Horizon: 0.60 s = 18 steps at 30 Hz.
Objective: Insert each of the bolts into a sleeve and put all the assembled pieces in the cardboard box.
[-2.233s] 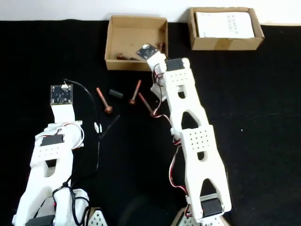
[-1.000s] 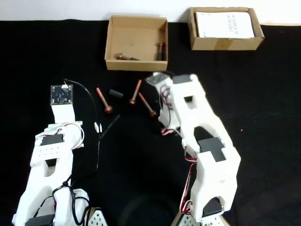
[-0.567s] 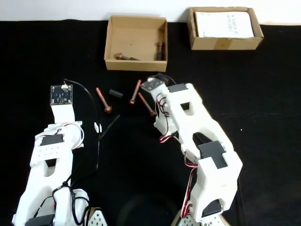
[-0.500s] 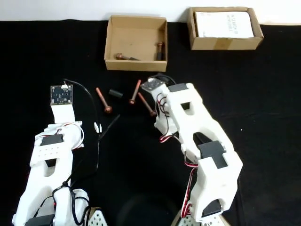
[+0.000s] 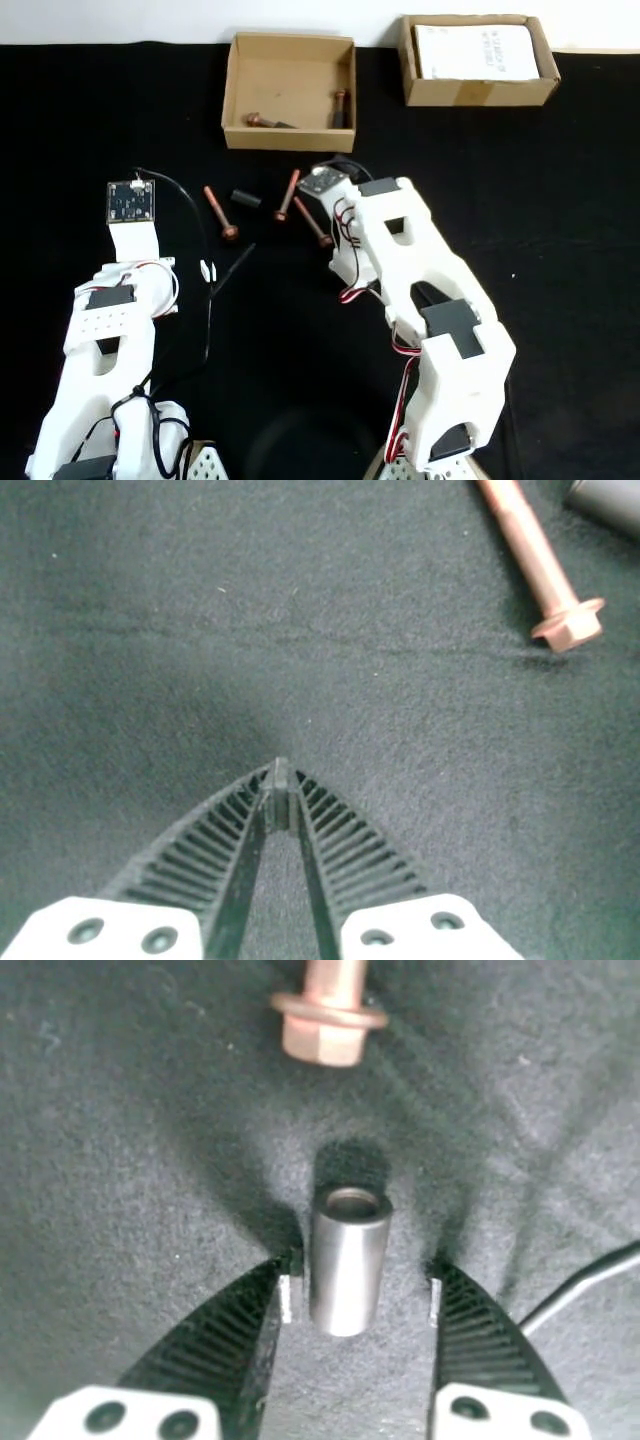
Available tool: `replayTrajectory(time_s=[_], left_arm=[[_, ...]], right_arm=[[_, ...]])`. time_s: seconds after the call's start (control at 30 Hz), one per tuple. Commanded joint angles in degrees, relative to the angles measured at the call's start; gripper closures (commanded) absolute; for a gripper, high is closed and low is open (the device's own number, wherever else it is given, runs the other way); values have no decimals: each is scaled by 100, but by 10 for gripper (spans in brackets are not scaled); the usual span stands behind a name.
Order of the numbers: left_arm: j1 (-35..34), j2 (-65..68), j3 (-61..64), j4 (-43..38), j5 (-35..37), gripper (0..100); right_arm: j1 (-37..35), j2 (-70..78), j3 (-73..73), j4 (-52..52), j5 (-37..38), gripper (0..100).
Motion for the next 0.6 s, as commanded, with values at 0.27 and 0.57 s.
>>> replayTrajectory(time_s=[0.27,0.57], left_arm=[[-13,-22,-242,0,26,973],[-13,-22,-242,9,26,973]], right_arm=[[48,541,-57,-418,132,920],[57,-268,-31,-119,123,991]])
